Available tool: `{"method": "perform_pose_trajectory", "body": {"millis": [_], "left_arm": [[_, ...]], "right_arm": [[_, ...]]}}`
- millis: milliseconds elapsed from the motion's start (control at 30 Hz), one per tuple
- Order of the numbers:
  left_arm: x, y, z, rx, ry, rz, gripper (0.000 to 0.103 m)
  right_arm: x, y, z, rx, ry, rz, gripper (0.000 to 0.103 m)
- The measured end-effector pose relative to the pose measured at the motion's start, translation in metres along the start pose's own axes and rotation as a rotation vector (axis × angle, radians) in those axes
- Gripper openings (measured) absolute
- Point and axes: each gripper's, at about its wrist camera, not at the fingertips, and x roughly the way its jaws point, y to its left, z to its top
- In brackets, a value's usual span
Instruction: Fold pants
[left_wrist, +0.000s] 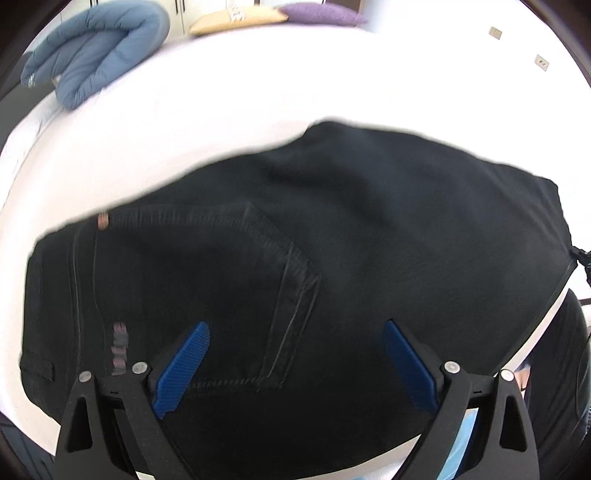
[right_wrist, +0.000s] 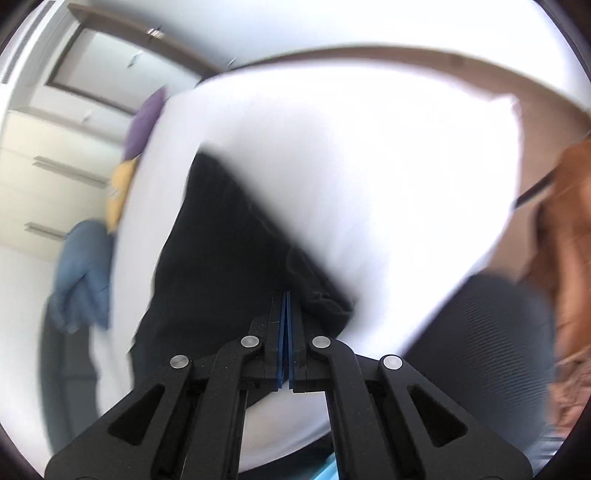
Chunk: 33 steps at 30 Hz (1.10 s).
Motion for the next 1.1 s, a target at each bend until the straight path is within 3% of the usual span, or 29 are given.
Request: {"method": "perform_pose_trajectory", "body": {"millis": [33,100,200,333,467,567,600,633,700,933,1100], "left_arm": [[-0.003,-0.004,0.005,-0.003,-0.018,-0.009,0.096],[-0.007,-0.012,0.016,-0.014,-0.052,-0.041,0.096],[-0.004,-0.027,0.040,-0.030,-0.097,-0.108,0.096],[0.015,-0.044,0.061,-0.026,-0.121,-0.167,0.094],[0.045,-0.036,0.045,-0.125,-0.038,-0.192,0.086],[0.048,-0.047,0.026,-0.056,-0.052,-0.141,0.086],[0.048,-0.052,0.022,-0.029,-0.050,-0.122,0.087],[0.048,-0.055,0.020,-0.011,-0.047,-0.112,0.087],[0.050,-0.054,0.019,-0.014,-0.046,-0.120,0.087],[0.051,-0.062,0.014,-0.010,-0.053,-0.112,0.088],[0.053,-0.065,0.020,-0.001,-0.045,-0.104,0.088]], "right_arm": [[-0.012,0.016,0.004,-0.060,-0.040,-0.033,0.005],[-0.016,0.060,0.002,-0.167,-0.032,0.059,0.007],[0.016,0.132,-0.019,-0.280,0.111,0.278,0.007],[0.098,0.225,-0.063,-0.358,0.334,0.451,0.007],[0.183,0.272,-0.114,-0.303,0.553,0.523,0.007],[0.238,0.265,-0.140,-0.335,0.622,0.431,0.007],[0.252,0.253,-0.144,-0.336,0.612,0.363,0.007],[0.261,0.239,-0.145,-0.318,0.600,0.342,0.000],[0.258,0.205,-0.131,-0.198,0.547,0.416,0.000],[0.186,0.078,-0.006,0.050,0.132,0.318,0.000],[0.141,0.019,0.058,0.090,-0.038,0.248,0.000]]}}
